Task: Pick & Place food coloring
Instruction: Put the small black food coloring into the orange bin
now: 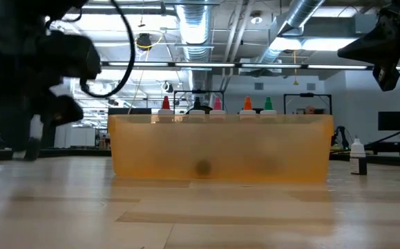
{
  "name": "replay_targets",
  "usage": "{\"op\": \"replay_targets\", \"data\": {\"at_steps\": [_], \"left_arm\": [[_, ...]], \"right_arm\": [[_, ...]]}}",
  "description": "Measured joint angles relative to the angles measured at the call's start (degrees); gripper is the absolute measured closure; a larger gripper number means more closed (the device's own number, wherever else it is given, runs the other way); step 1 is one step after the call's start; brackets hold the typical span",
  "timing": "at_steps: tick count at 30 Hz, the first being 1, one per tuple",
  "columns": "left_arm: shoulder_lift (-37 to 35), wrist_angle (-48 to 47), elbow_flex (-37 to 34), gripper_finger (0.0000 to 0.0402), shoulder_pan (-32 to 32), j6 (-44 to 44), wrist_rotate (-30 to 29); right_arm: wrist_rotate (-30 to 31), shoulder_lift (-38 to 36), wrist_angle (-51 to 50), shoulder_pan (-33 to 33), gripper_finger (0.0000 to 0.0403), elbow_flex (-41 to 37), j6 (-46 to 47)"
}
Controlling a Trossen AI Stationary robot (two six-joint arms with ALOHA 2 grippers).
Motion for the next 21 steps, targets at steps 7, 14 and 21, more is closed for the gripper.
{"op": "replay_targets", "data": {"at_steps": [7, 14, 21], "left_arm": [[0.0, -11.1, 10.0, 0.0341, 0.0, 6.7, -3.2], [0.0, -15.9, 19.2, 0.0336, 0.1, 13.0, -8.1], [0.4, -17.2, 23.8, 0.0334, 0.5, 18.4, -13.7]], "right_arm": [[0.2, 0.0, -0.4, 0.0, 0.0402, 0.0, 0.0], [0.2, 0.0, -0.4, 0.0, 0.0402, 0.0, 0.0], [0.2, 0.0, -0.5, 0.0, 0.0402, 0.0, -0.1]]}}
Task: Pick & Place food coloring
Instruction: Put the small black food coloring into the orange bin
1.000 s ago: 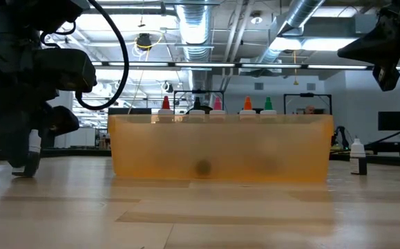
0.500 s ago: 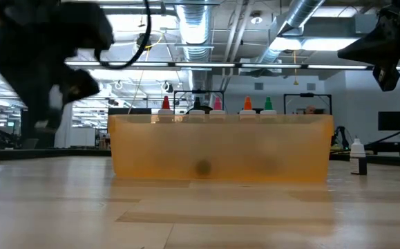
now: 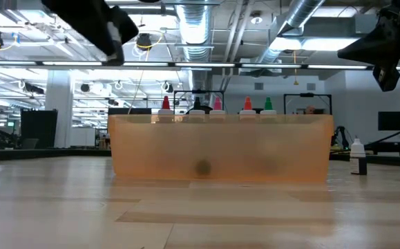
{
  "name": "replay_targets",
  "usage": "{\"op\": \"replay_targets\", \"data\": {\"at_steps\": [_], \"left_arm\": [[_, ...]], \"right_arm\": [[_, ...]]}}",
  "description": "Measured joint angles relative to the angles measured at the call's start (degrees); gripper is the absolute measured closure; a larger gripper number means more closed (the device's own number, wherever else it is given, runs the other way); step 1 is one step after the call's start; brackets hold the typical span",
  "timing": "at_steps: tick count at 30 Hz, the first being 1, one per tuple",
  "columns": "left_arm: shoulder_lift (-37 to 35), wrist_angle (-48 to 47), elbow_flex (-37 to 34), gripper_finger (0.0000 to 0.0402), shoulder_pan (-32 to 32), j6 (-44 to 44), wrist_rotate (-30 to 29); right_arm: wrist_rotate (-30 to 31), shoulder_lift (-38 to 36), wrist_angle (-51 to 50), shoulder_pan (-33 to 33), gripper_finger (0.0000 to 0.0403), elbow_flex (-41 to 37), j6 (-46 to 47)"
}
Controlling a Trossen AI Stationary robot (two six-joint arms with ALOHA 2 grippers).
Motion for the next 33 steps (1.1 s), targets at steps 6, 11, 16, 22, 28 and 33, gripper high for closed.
{"op": "replay_targets", "data": {"at_steps": [6, 11, 16, 22, 28, 33], "left_arm": [[1.1, 1.9, 0.7, 0.0336, 3.8, 0.5, -0.2], [2.0, 3.8, 0.8, 0.0335, 7.6, 0.5, -0.2], [4.8, 4.7, 0.8, 0.0335, 9.8, 0.9, 0.0], [12.5, 3.8, 3.7, 0.0335, 10.1, 1.0, 0.1], [19.7, 2.3, 9.2, 0.0334, 10.2, 3.4, -0.8], [24.4, -1.5, 13.2, 0.0333, 10.2, 5.5, -1.5]], "right_arm": [[0.0, 0.0, 0.0, 0.0, 0.0402, 0.0, -0.1], [0.0, 0.0, -1.1, 0.0, 0.0402, 0.0, 0.8], [0.0, 0.1, -1.6, 0.0, 0.0402, 0.0, 1.4], [0.1, 0.2, -3.4, 0.0, 0.0402, 0.0, 2.8], [0.2, 0.1, -4.8, 0.0, 0.0402, 0.0, 4.1], [0.2, 0.1, -5.1, 0.0, 0.0402, 0.0, 4.1]]}}
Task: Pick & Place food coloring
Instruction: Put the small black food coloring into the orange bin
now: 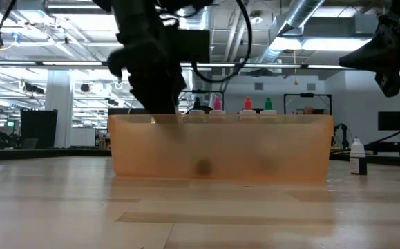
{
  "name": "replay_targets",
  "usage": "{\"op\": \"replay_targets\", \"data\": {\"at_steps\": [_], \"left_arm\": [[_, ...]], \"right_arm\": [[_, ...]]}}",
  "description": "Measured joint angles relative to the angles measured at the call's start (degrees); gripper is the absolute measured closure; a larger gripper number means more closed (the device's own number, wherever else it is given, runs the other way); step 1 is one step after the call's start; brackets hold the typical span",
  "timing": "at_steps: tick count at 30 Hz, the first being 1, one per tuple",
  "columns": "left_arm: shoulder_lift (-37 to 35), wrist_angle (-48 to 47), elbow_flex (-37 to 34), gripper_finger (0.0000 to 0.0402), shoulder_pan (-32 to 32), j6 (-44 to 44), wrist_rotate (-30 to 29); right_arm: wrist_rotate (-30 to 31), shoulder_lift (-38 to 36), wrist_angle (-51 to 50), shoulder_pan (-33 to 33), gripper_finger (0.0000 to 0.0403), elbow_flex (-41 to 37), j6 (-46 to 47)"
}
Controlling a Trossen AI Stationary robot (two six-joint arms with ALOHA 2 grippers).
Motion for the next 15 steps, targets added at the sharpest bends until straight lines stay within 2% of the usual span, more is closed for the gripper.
{"op": "replay_targets", "data": {"at_steps": [8, 15], "left_arm": [[2.8, -5.1, 1.7, 0.0333, 0.8, 0.1, 0.1], [2.8, -4.9, 1.7, 0.0333, 1.9, -0.1, 0.1]], "right_arm": [[0.0, 0.0, -0.5, 0.0, 0.0402, 0.0, 0.0], [0.0, 0.0, -0.5, 0.0, 0.0402, 0.0, 0.0]]}}
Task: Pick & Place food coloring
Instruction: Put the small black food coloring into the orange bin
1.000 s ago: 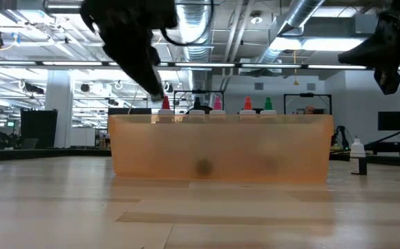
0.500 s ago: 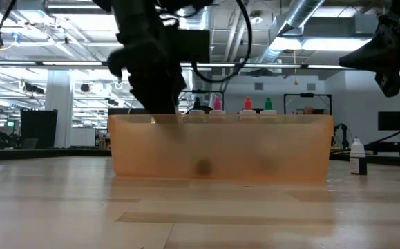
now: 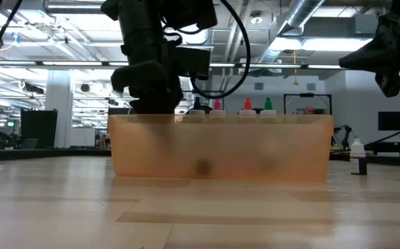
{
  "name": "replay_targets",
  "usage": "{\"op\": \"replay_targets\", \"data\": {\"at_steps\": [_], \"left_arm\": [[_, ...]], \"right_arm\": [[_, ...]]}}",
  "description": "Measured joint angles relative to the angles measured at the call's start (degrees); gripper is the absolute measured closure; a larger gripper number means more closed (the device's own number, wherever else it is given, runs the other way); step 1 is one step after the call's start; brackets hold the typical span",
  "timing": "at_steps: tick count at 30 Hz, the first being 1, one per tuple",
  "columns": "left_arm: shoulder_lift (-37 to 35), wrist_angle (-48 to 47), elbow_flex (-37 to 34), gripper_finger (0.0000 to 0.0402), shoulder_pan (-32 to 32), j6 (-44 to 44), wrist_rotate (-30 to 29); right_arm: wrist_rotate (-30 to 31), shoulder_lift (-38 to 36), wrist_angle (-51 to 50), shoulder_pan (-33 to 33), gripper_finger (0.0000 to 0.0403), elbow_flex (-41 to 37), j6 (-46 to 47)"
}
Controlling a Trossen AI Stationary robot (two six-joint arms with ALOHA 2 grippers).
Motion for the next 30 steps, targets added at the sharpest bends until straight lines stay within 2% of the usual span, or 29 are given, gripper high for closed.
{"op": "replay_targets", "data": {"at_steps": [9, 21, 30], "left_arm": [[0.0, 0.0, 0.0, 0.0329, 0.3, 1.5, 0.0], [0.0, 0.0, 0.0, 0.0266, 0.3, 4.2, 0.0], [0.0, -2.4, 1.0, 0.0255, 0.3, 4.2, 0.0]], "right_arm": [[0.0, 0.0, 0.0, 0.0, 0.0402, 0.0, 0.0], [0.0, 0.0, 0.0, 0.0, 0.0402, 0.0, 0.3], [0.0, 0.0, 0.0, 0.0, 0.0402, 0.0, 0.5]]}}
